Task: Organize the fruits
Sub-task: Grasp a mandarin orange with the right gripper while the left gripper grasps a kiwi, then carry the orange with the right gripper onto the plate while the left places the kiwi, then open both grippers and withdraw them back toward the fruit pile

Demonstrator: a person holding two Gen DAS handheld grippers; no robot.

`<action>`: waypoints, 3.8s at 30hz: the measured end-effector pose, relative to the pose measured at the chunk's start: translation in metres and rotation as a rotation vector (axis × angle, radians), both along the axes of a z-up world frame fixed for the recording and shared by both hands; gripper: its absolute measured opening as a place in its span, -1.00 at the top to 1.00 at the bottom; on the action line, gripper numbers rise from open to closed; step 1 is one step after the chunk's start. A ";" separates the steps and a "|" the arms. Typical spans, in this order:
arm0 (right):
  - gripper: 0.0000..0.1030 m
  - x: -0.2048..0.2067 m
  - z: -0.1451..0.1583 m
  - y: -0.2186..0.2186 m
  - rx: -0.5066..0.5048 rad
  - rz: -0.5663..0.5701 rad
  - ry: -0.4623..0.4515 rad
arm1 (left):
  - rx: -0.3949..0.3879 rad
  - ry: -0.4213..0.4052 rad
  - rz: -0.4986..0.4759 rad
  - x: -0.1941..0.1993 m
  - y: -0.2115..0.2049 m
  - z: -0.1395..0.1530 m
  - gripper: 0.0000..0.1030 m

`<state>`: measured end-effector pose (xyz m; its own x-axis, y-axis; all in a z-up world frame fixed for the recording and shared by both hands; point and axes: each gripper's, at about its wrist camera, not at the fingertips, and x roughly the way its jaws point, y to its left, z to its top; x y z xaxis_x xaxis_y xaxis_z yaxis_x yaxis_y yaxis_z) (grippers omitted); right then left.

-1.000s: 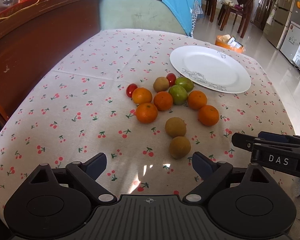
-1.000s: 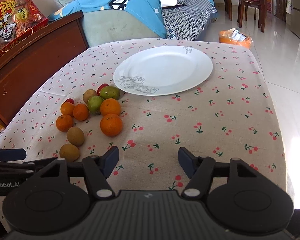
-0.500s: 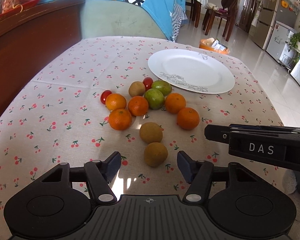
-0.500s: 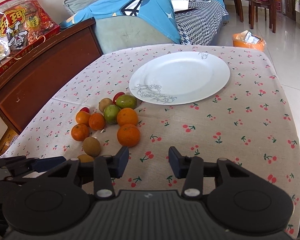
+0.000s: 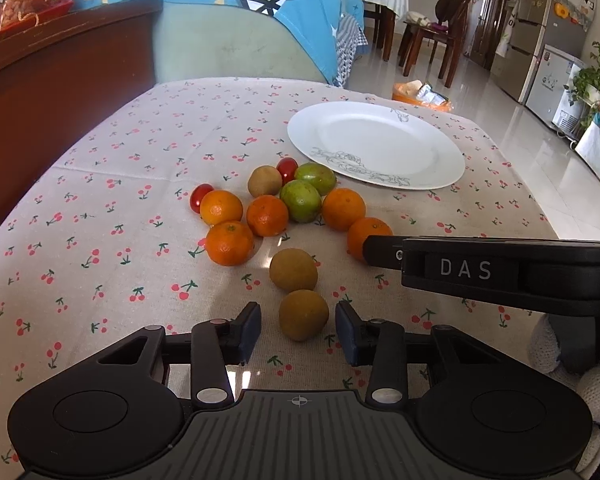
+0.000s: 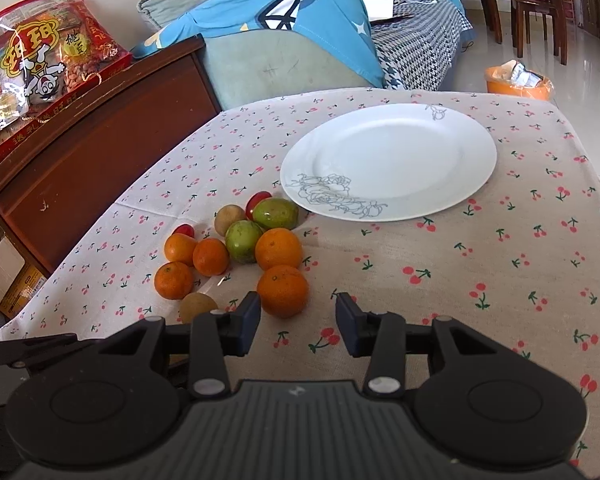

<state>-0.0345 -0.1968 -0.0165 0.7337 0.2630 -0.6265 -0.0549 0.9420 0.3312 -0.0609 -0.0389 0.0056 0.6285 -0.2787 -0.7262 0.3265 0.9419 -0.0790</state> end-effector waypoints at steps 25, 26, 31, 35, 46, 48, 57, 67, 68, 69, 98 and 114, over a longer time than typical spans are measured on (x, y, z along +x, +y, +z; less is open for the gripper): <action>0.40 0.009 -0.005 0.007 0.002 0.024 -0.008 | 0.019 -0.041 0.018 -0.002 0.003 0.000 0.54; 0.40 0.008 -0.005 0.007 0.006 0.024 -0.006 | 0.014 -0.040 0.022 -0.002 0.004 0.001 0.54; 0.40 0.003 -0.002 0.005 0.013 0.022 -0.003 | 0.013 -0.059 0.049 -0.001 0.008 0.008 0.54; 0.40 0.001 -0.001 0.000 0.027 0.006 -0.004 | -0.025 -0.060 0.077 0.004 0.014 0.015 0.54; 0.40 0.002 0.007 -0.013 0.090 -0.044 -0.023 | -0.077 -0.081 0.084 0.028 0.012 0.039 0.54; 0.40 0.003 0.009 -0.015 0.090 -0.054 -0.033 | -0.085 -0.093 0.064 0.034 0.006 0.045 0.54; 0.40 0.011 0.016 -0.028 0.085 -0.105 -0.075 | -0.110 -0.093 0.008 0.064 -0.018 0.046 0.54; 0.40 0.029 0.014 -0.044 0.085 -0.177 -0.096 | -0.147 -0.075 -0.005 0.096 -0.037 0.034 0.53; 0.40 0.031 0.014 -0.044 0.086 -0.180 -0.096 | -0.151 -0.072 -0.004 0.099 -0.038 0.031 0.53; 0.40 0.033 0.012 -0.044 0.084 -0.184 -0.095 | -0.155 -0.068 -0.003 0.101 -0.039 0.030 0.53; 0.31 0.039 0.007 -0.047 0.097 -0.212 -0.085 | -0.172 -0.082 0.025 0.107 -0.044 0.030 -0.02; 0.29 0.014 0.012 -0.031 0.088 -0.148 -0.042 | -0.153 -0.086 0.076 0.066 -0.014 0.051 -0.40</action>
